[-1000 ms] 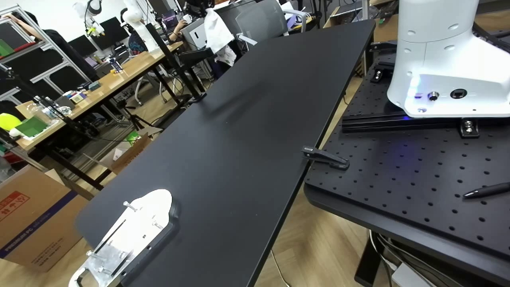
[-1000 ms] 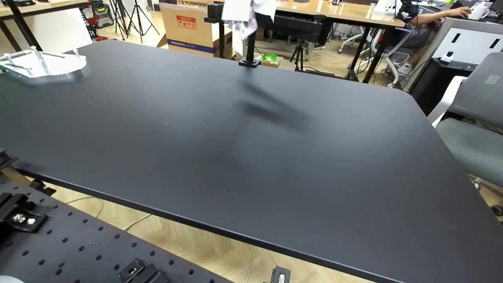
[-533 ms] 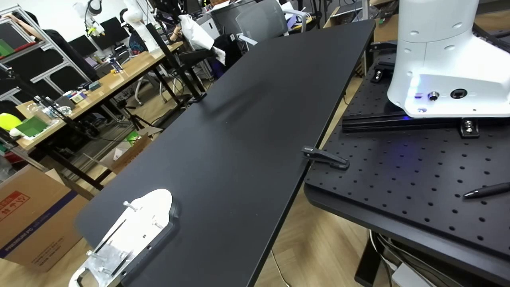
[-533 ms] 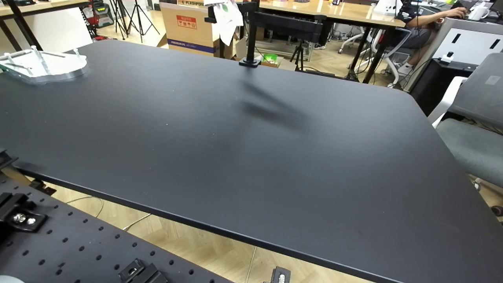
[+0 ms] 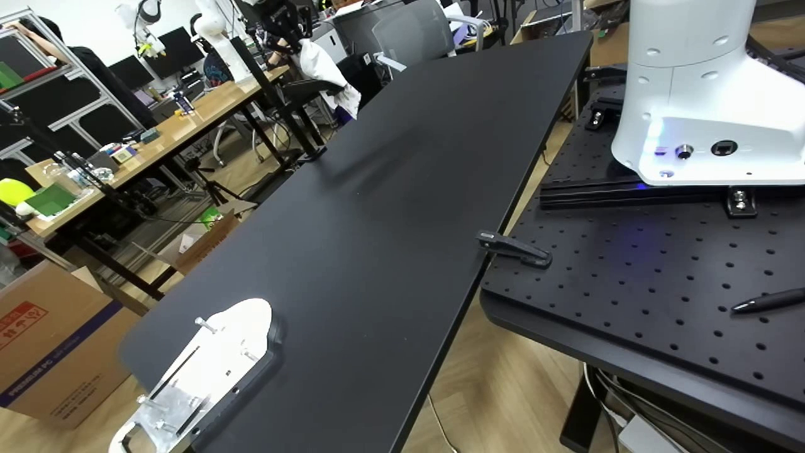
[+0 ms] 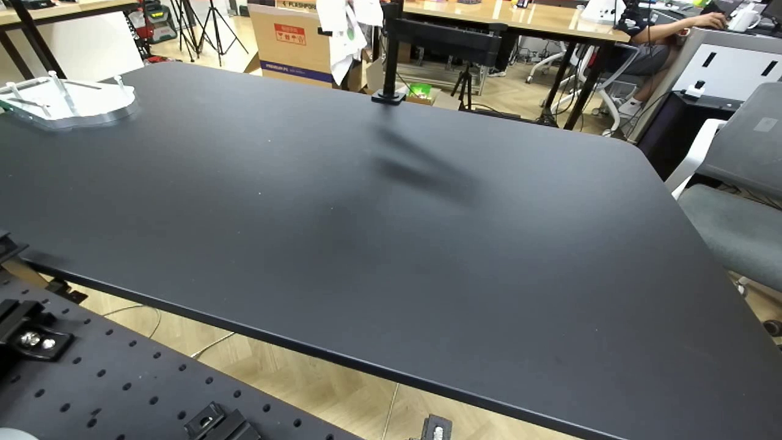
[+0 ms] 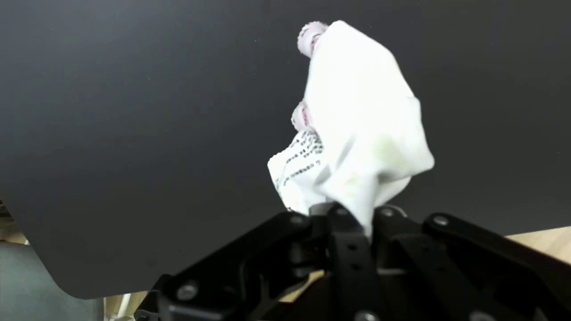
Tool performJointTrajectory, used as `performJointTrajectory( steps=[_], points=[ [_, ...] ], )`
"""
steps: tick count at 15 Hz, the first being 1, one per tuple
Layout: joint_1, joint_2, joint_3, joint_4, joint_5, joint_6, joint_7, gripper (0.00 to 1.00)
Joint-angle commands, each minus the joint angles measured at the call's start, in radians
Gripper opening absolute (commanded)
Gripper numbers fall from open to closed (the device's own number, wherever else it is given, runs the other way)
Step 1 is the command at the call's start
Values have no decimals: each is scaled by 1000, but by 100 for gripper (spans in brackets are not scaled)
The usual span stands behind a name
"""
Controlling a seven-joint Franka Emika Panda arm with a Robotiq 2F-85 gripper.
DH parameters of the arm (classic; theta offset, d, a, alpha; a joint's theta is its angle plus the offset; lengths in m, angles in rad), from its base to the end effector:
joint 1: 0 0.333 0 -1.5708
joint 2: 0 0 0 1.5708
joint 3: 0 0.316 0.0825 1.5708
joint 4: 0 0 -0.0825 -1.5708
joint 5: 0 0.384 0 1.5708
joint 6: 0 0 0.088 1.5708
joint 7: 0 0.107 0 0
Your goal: Hang the white cloth on the black frame
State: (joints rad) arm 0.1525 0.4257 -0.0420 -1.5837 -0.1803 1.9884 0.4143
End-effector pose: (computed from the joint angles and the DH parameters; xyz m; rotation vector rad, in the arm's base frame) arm 0.6712 0.0668 0.3908 2.9420 -0.3327 0.0398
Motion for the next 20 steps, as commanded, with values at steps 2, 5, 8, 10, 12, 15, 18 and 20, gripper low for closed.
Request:
performJointTrajectory(
  steps=[2, 5, 8, 10, 12, 15, 18, 20],
  points=[
    [-7, 34, -10, 12, -14, -25, 12, 1],
    [4, 37, -11, 17, -23, -18, 23, 1],
    [24, 22, -8, 19, -42, -7, 35, 1],
    [38, 5, -5, 21, -52, -2, 44, 1],
    [54, -15, -1, 21, -63, 3, 54, 1],
    [68, -46, 9, 13, -54, 6, 67, 1],
    [64, -61, 15, -9, -46, 10, 73, 1],
    [53, -66, 14, -25, -32, 16, 69, 1]
  ],
)
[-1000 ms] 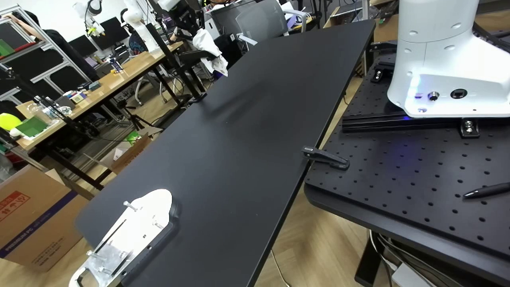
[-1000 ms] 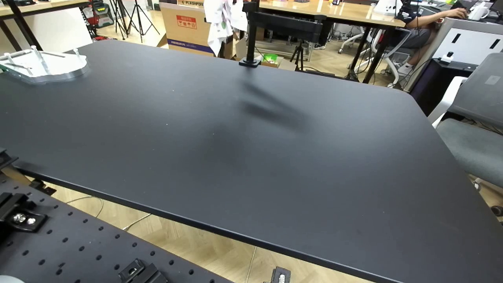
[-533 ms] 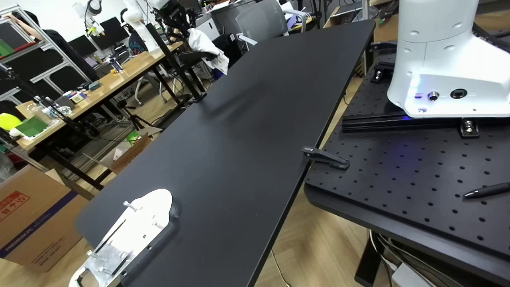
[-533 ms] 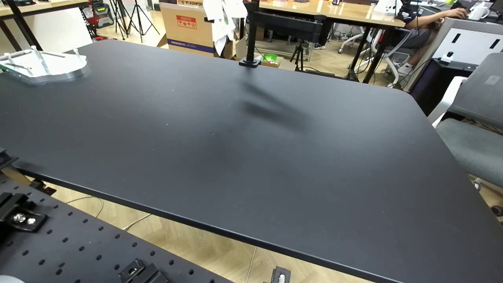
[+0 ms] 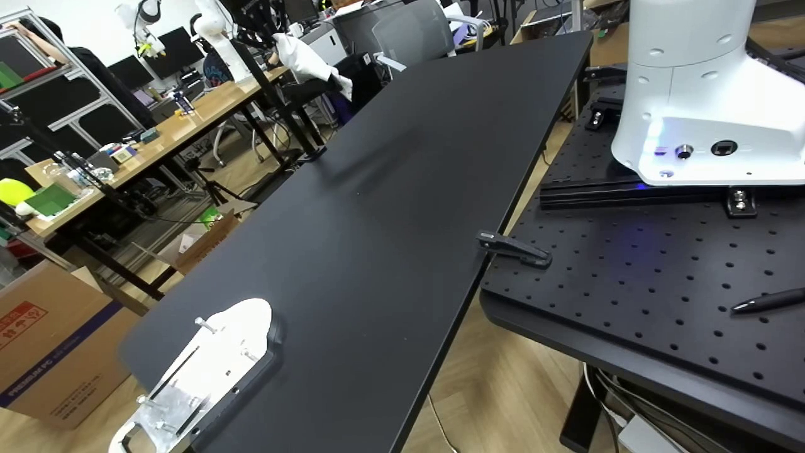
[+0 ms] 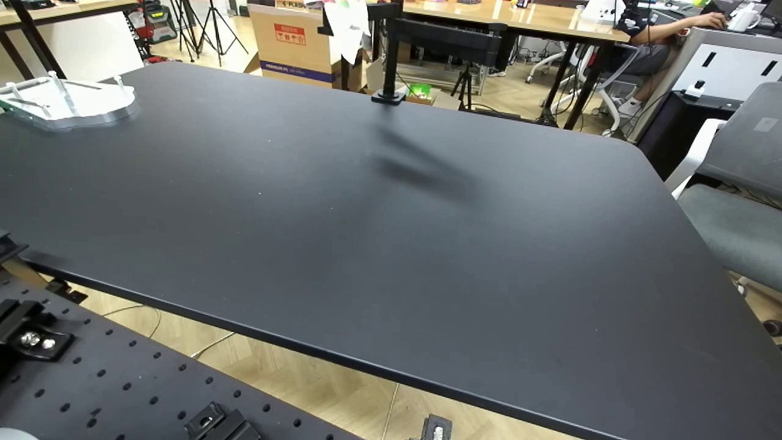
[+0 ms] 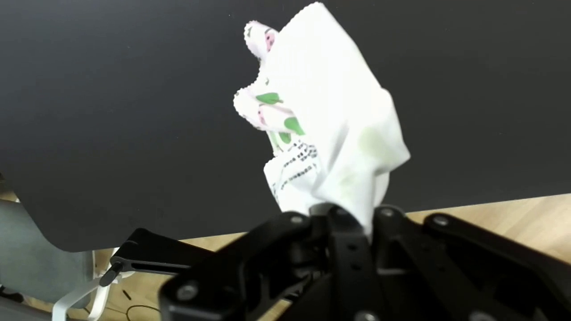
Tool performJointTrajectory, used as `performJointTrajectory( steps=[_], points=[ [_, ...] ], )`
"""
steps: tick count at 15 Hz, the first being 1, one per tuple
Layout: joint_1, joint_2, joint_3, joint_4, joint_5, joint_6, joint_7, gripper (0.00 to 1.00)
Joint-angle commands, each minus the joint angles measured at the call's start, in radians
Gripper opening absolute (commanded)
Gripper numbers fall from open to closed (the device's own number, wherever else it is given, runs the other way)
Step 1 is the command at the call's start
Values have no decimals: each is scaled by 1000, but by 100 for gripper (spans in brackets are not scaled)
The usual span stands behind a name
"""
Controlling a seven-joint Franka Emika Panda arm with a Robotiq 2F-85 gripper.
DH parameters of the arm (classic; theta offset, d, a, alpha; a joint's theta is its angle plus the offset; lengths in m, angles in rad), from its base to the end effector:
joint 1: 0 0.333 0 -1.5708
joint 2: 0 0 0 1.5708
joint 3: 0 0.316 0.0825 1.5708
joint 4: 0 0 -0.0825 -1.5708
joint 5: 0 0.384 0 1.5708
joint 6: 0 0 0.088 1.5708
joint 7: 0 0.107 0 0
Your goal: Hang the white cloth on the black frame
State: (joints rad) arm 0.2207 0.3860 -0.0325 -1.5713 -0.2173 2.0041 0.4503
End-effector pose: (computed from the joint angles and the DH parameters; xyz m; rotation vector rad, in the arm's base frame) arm 0.6656 0.1164 0.4252 2.9400 -0.2542 0.1637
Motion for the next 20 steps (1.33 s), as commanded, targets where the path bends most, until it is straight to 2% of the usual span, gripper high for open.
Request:
performJointTrajectory(
  steps=[1, 9, 20],
  points=[
    [-25, -29, 3, -46, 15, 4, 28, 1],
    [-74, 12, -7, -92, 17, 8, 16, 1],
    [-28, -15, 15, -148, -9, 153, 9, 1]
  ],
)
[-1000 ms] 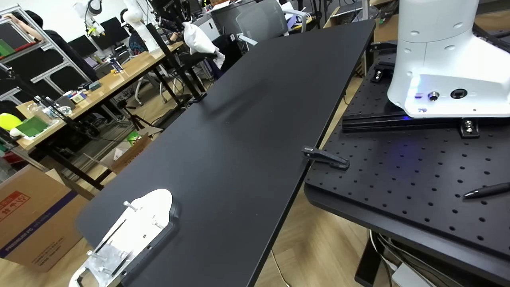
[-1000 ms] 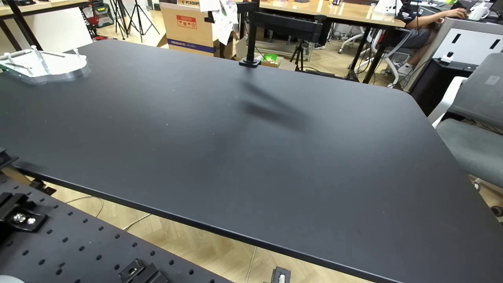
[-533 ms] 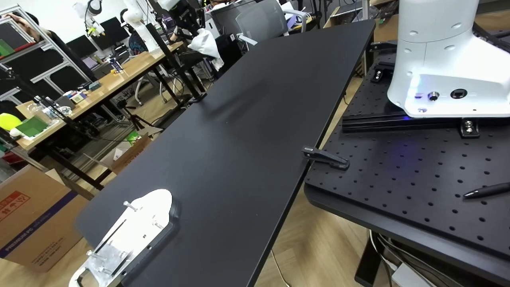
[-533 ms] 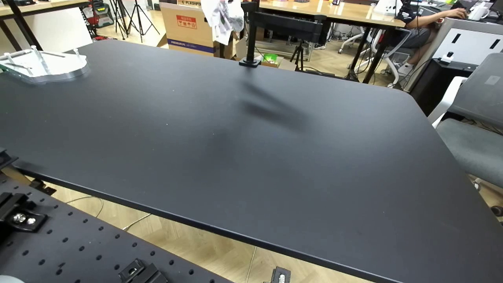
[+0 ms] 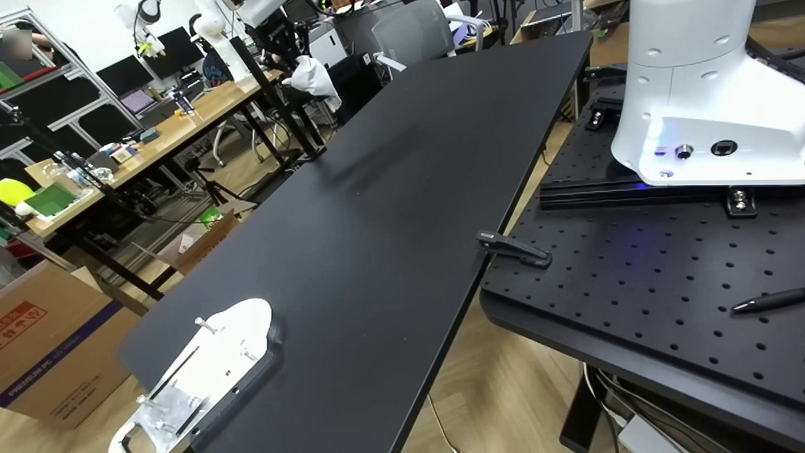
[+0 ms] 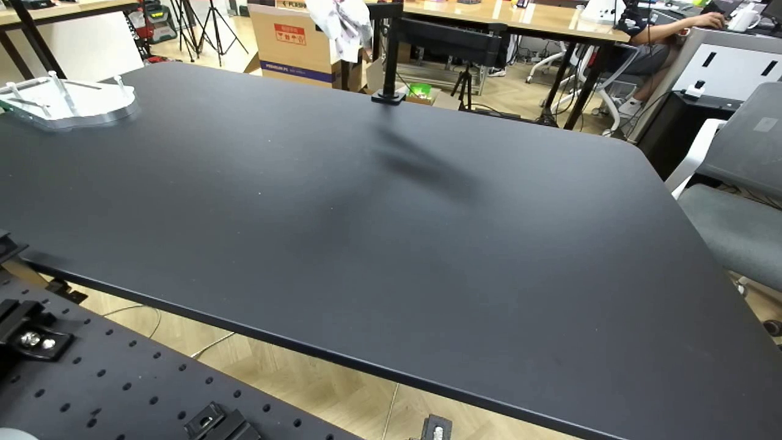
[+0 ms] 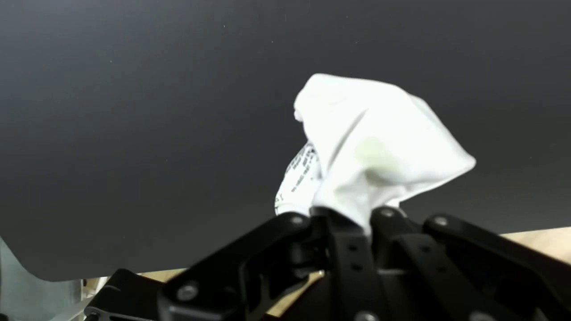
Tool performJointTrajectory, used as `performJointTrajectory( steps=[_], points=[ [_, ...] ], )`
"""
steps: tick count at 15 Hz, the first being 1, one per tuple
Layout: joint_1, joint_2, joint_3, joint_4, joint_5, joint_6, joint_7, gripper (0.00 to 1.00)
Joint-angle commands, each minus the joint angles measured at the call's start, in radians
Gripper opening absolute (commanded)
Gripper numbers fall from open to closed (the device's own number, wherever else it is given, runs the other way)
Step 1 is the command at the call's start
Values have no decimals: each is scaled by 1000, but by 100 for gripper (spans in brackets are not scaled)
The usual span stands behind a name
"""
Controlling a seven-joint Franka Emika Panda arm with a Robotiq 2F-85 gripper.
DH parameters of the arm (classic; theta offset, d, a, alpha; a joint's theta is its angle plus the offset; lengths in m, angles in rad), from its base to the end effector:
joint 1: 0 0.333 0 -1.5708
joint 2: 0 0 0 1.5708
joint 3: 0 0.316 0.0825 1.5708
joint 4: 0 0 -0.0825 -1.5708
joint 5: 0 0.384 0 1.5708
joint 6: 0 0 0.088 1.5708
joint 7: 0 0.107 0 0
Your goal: Hang the white cloth on the black frame
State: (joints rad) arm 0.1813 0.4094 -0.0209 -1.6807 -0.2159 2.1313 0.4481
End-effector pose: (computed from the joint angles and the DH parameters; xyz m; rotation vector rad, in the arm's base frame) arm 0.6613 0.0990 0.3688 2.9546 -0.2584 0.1441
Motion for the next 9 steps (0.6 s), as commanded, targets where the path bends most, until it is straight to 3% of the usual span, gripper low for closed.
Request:
performJointTrajectory(
  steps=[1, 9],
  points=[
    [16, -42, 3, -38, -14, 32, 12, 1],
    [26, -44, 4, -7, -23, 3, -13, 1]
  ],
)
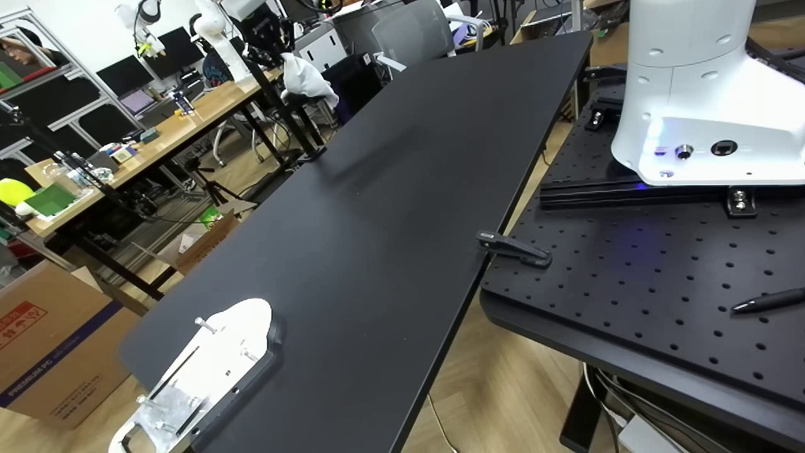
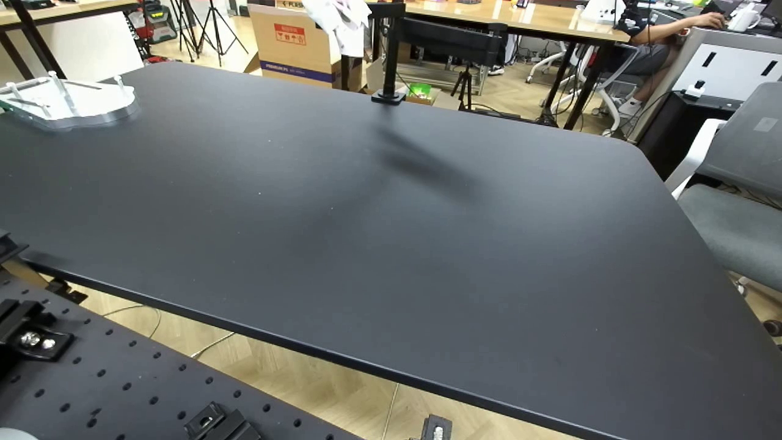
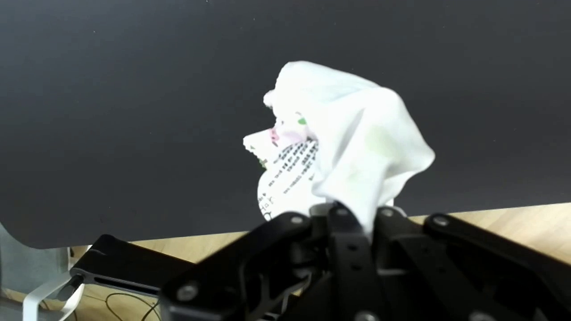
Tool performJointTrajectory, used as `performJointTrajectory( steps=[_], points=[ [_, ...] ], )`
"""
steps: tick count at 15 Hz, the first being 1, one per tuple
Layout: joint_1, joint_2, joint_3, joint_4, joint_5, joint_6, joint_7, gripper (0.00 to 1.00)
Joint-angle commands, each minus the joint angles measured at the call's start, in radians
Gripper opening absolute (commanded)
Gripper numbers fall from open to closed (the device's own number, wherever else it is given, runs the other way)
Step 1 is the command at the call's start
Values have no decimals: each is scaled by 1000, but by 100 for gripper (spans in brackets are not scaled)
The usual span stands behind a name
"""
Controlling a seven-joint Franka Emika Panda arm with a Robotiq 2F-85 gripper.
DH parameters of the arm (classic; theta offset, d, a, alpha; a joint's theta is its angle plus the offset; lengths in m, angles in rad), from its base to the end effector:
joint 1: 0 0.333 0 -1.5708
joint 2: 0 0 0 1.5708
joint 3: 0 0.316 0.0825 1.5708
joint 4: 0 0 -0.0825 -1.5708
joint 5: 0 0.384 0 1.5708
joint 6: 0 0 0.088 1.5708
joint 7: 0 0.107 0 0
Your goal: Hang the white cloth on the black frame
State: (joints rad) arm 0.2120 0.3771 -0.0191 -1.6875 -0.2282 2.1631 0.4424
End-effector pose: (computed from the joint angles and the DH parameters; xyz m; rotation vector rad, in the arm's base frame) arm 0.6579 0.1207 0.3902 2.9648 -0.1920 0.2329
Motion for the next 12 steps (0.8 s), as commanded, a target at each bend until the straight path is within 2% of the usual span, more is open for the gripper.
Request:
performJointTrajectory(
  steps=[1, 5, 7, 12],
  points=[
    [-6, -7, 1, 3, -11, -33, -8, 1],
    [-7, 7, 2, 16, -10, -63, -11, 1],
    [-4, 12, 1, 21, -12, -84, -5, 30],
    [0, 10, 2, 24, -14, -120, 5, 62]
  ],
)
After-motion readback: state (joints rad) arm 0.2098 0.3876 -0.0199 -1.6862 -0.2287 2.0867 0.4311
